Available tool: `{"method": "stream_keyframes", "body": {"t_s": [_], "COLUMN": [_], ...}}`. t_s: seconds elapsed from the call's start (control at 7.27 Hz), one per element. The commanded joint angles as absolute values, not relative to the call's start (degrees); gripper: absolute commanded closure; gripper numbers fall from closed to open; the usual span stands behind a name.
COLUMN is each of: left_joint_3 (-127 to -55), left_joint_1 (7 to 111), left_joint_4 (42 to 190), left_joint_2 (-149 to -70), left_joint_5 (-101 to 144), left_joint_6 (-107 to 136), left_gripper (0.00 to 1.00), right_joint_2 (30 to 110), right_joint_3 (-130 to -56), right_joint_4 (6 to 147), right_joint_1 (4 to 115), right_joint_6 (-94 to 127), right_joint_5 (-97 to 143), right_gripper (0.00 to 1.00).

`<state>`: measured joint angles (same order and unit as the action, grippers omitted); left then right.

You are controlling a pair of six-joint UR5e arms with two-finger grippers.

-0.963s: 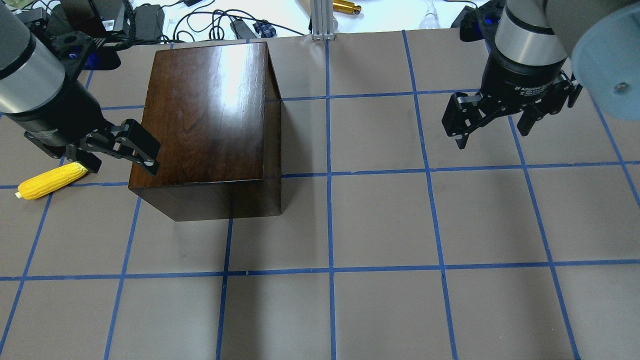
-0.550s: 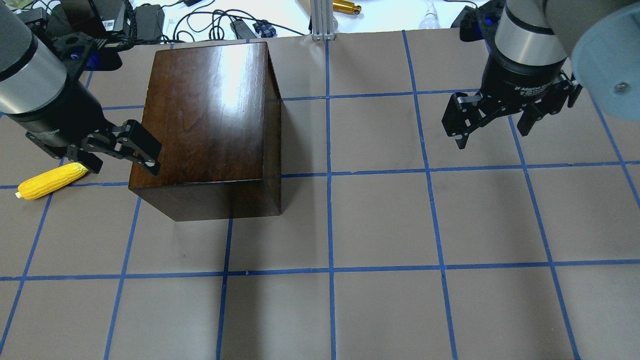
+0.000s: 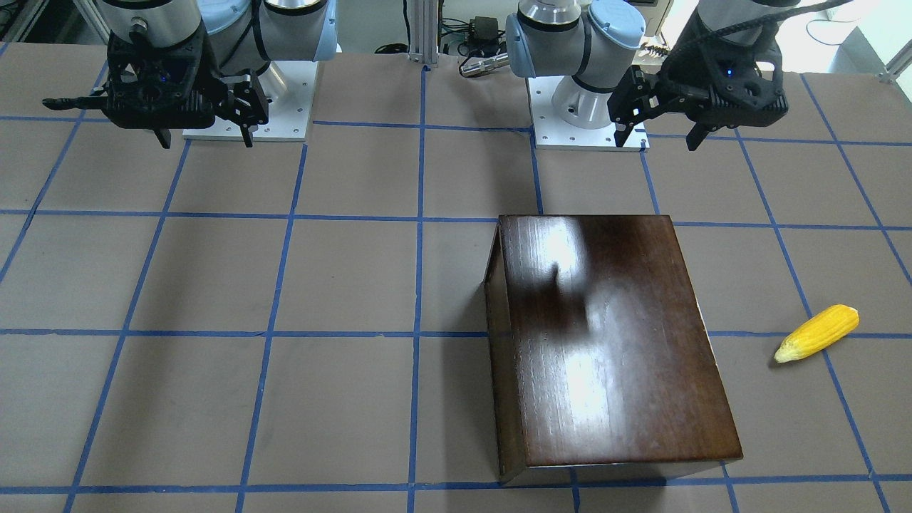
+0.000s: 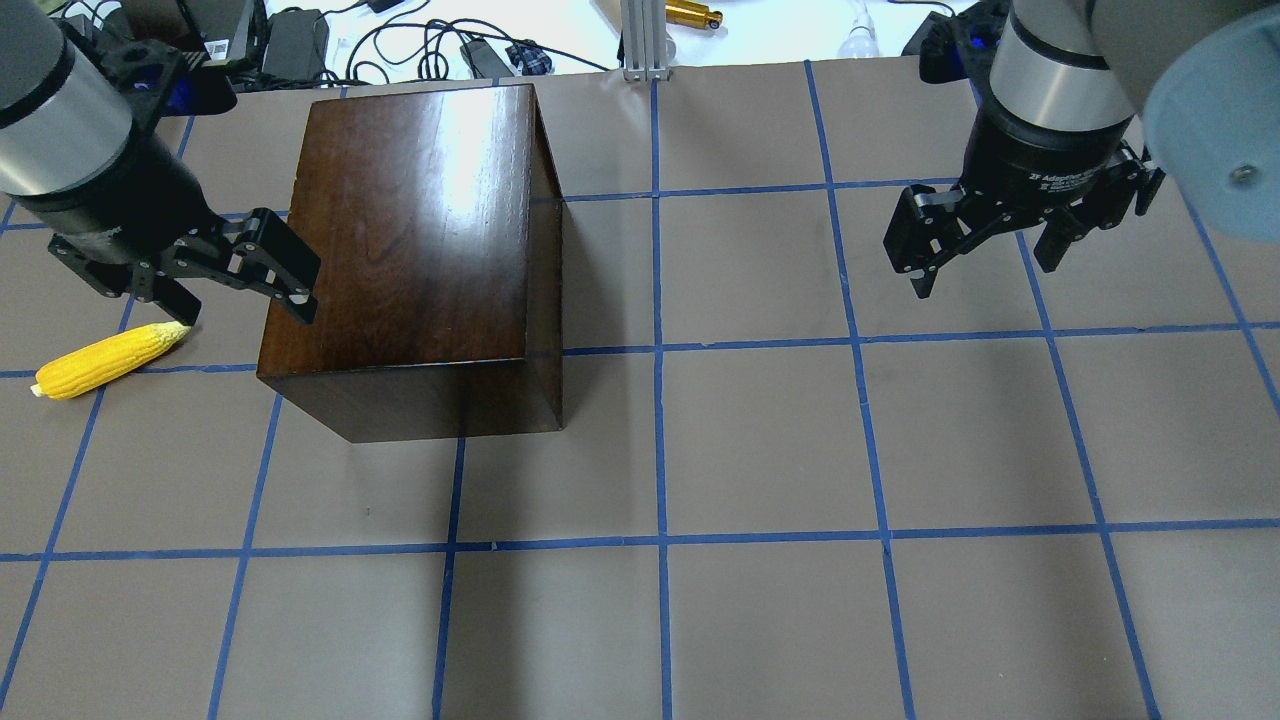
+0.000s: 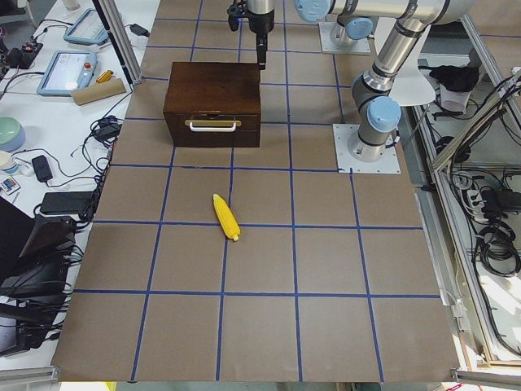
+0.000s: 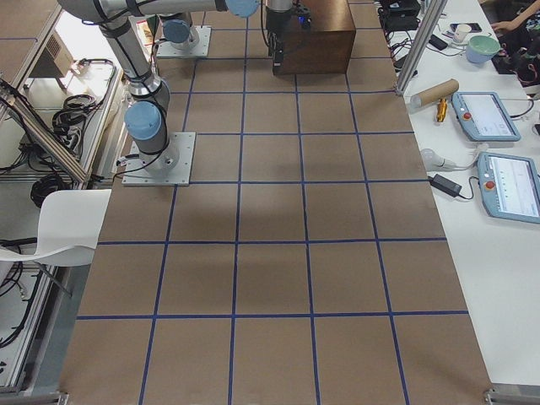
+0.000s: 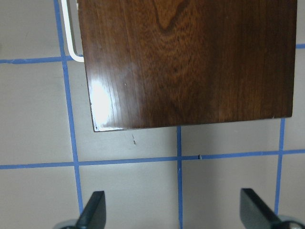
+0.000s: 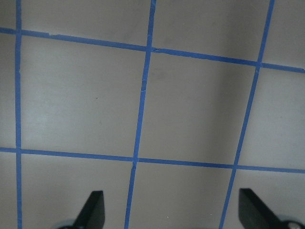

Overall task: Open drawer and put corn inside
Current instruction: 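Move the left gripper back along the cabinet side toward the drawer handle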

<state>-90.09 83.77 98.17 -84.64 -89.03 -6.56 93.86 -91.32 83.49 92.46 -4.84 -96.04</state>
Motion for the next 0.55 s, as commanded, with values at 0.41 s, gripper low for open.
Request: {"method": "stream_keyframes", "body": {"t_s": [0.41], "left_joint_3": [-87.63], "left_joint_1": [86.93], "left_joint_4": [97.73], "left_joint_2": [-87.89], "left_joint_5": [-91.41], "left_joint_6": [-7.96], "left_gripper": [0.0], "right_joint_2": [93.78], "right_joint_3": [-91.32], "right_joint_4": [83.5], "right_joint_1": [92.46], "right_joint_6": [-4.83], "right_joint_5": [-96.06], "right_gripper": [0.0]}}
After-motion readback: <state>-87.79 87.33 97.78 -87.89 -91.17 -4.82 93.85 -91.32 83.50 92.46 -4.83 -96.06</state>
